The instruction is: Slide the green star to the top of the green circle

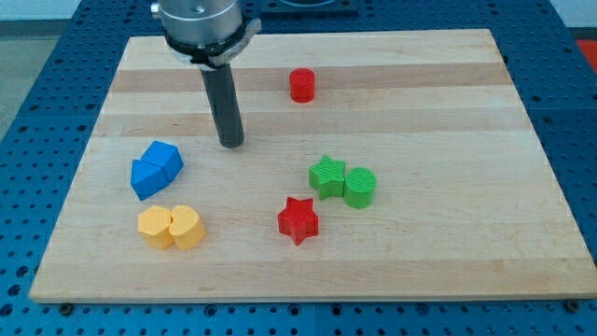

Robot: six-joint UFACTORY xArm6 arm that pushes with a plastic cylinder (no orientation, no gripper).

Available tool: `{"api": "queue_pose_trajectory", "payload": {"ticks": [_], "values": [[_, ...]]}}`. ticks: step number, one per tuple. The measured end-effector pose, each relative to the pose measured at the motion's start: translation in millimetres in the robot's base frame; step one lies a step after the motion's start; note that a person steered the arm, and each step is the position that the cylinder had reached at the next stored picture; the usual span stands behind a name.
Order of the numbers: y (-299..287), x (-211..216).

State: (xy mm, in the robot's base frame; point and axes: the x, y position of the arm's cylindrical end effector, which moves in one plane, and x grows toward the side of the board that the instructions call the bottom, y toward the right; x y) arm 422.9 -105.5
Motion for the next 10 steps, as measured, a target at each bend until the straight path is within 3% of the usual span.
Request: {"api": "queue_pose_trajectory", "payload": {"ticks": [2,6,8,9,10], "values": [[57,26],[70,53],[104,87],[142,77],[162,35]]}}
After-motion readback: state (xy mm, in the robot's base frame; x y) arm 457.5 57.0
